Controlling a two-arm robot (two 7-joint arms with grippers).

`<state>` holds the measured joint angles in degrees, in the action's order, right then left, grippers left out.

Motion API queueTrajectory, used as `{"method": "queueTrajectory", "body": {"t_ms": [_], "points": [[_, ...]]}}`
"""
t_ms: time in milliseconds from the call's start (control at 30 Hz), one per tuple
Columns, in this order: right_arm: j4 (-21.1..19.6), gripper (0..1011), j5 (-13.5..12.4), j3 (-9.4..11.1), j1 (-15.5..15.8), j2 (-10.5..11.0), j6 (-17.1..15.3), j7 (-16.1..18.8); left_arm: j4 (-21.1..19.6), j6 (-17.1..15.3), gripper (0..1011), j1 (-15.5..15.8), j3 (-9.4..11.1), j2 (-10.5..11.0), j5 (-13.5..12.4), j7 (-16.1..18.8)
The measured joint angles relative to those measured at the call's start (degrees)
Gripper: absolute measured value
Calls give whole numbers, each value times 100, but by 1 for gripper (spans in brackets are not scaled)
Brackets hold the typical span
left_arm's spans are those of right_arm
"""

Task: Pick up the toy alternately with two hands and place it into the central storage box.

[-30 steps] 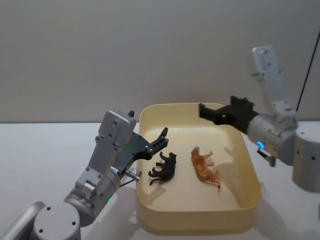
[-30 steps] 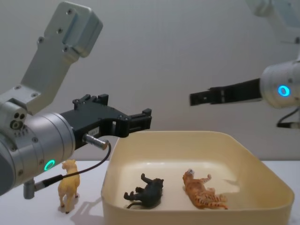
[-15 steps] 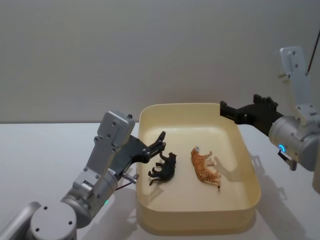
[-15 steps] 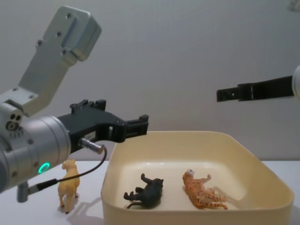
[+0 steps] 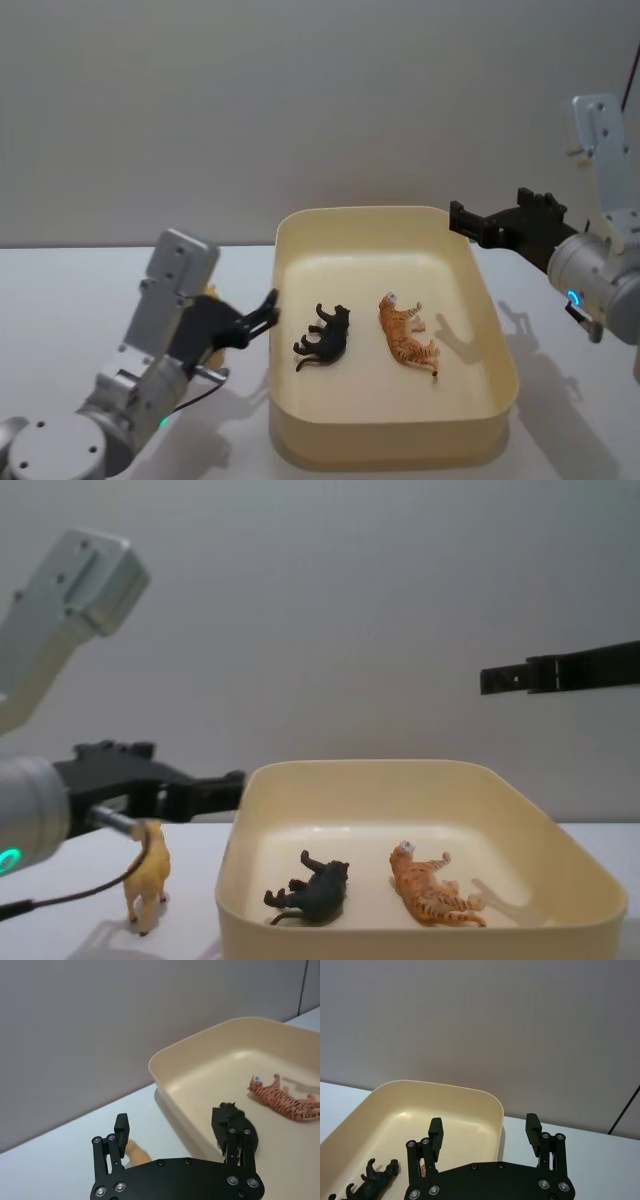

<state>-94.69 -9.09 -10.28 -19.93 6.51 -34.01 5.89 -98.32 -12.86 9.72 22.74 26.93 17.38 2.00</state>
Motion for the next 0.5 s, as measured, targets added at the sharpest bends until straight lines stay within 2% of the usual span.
{"method": "queueTrajectory", "body": {"t_ms": [100, 267, 500], "points": [[-11, 1001, -4, 4, 8, 5, 2, -5, -48, -96, 1001, -53, -53, 58, 139, 112], [-29, 1001, -7, 15, 22, 17, 5, -14, -143, -290, 1001, -221, -236, 217, 623, 430], [-44, 1001, -12, 20, 32, 25, 8, -22, -125, -492, 1001, -291, -414, 320, 1169, 562]]}}
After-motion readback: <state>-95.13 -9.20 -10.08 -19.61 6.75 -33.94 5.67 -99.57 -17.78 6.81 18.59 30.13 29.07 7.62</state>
